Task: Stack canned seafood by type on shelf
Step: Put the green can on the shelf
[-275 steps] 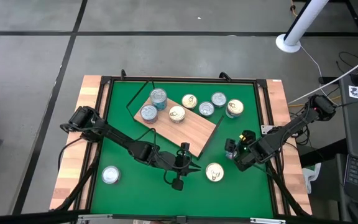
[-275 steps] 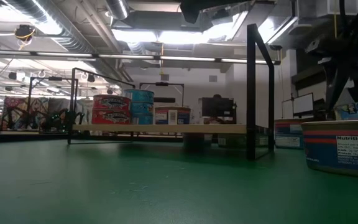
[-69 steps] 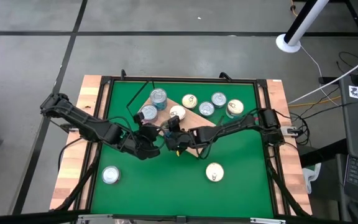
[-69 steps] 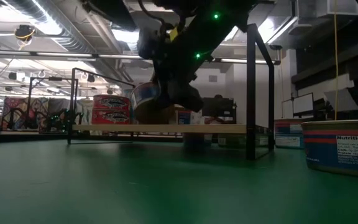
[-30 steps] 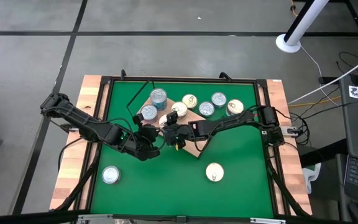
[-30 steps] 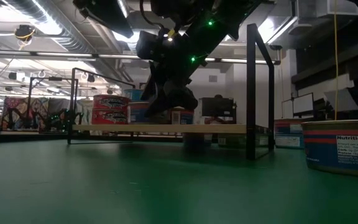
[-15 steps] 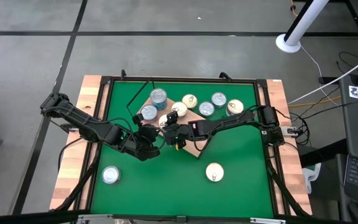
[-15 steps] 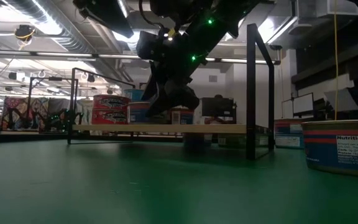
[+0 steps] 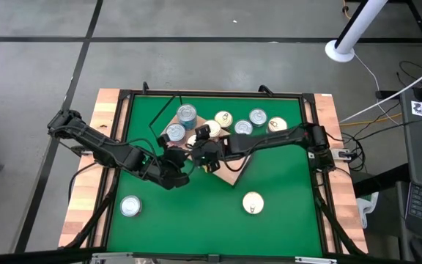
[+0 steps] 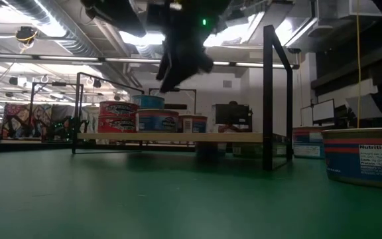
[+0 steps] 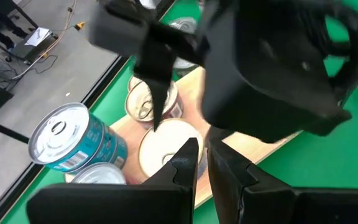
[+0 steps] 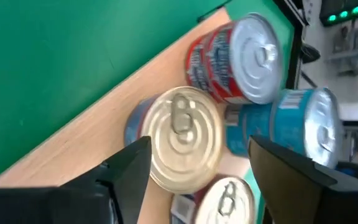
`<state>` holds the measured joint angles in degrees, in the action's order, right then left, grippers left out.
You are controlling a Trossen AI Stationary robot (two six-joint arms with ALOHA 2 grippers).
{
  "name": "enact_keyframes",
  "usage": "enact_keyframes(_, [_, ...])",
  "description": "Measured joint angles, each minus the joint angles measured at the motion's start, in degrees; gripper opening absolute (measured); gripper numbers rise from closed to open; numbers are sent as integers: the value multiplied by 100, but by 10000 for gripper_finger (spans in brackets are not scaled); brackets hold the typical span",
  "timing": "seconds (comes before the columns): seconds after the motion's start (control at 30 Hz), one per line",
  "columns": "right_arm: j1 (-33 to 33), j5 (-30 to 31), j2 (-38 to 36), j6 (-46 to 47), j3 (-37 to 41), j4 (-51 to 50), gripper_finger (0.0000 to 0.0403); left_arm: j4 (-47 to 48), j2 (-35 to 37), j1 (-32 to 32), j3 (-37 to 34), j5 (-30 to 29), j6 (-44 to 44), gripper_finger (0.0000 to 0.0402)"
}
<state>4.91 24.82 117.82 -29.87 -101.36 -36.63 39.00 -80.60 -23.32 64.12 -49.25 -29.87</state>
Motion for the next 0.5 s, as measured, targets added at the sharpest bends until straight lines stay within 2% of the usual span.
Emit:
enact_keyframes(0.33, [-88,-47,-35,110,-1358,-2054,266,-106,0,-1,0,0,35,31])
enact_keyframes(0.5, [-495,-626,-378,362,-1421,-2701,266,-110,0,-1,0,0,22,31])
